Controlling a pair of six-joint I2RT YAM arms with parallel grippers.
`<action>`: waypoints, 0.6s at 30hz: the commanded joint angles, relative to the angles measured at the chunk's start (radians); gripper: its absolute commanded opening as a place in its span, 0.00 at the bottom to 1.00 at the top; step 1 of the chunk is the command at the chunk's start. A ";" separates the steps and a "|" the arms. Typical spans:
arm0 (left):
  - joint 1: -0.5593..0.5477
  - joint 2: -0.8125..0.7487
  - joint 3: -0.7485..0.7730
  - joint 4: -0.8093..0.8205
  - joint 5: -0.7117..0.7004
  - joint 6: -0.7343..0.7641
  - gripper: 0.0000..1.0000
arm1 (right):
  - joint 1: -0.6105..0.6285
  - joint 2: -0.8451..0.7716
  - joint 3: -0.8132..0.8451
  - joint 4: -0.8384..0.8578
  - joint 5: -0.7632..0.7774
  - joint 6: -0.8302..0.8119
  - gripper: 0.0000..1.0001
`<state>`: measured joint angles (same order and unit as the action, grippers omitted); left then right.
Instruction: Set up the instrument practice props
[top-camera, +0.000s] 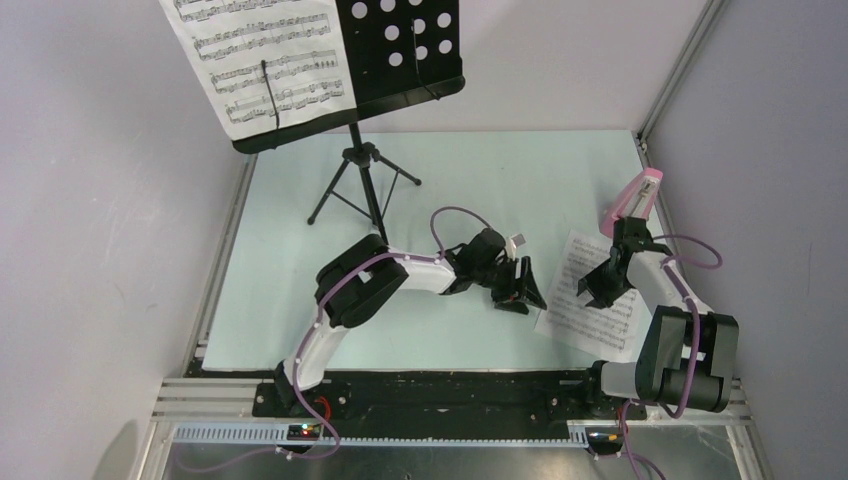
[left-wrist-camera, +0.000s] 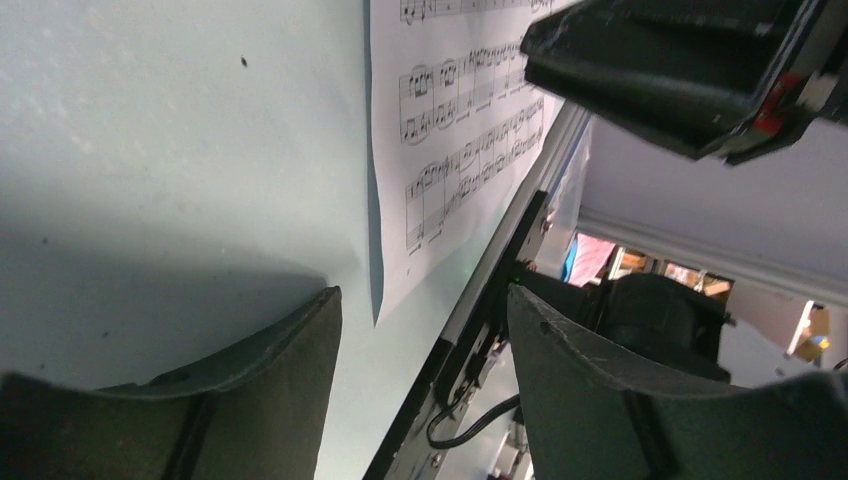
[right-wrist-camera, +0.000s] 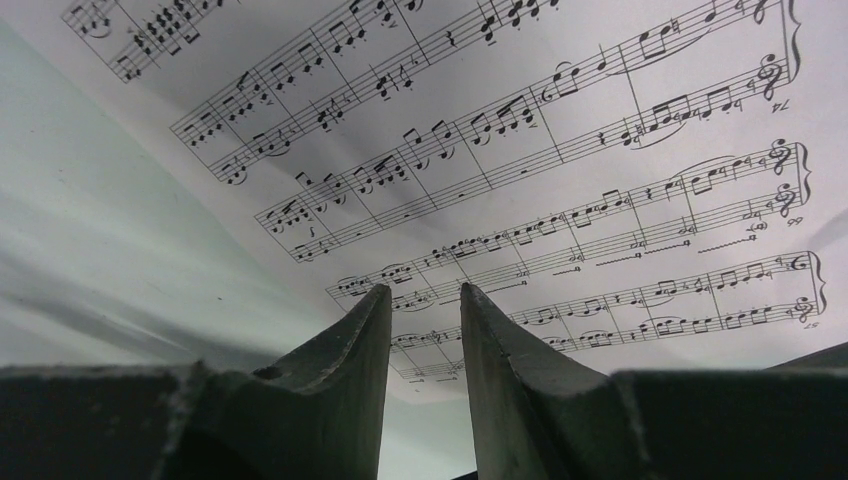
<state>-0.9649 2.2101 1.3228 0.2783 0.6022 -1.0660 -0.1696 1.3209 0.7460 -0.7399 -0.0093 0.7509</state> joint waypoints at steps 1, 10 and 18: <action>-0.012 0.040 0.041 0.019 -0.089 -0.061 0.67 | -0.002 -0.026 -0.023 0.039 -0.021 -0.008 0.36; -0.037 0.042 0.095 -0.207 -0.240 -0.025 0.64 | -0.002 -0.044 -0.034 0.069 -0.013 -0.035 0.35; -0.059 0.104 0.221 -0.329 -0.230 -0.020 0.61 | -0.001 -0.033 -0.050 0.103 -0.027 -0.036 0.35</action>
<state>-1.0084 2.2608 1.4994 0.0711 0.4240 -1.1145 -0.1696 1.2972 0.7082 -0.6689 -0.0280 0.7246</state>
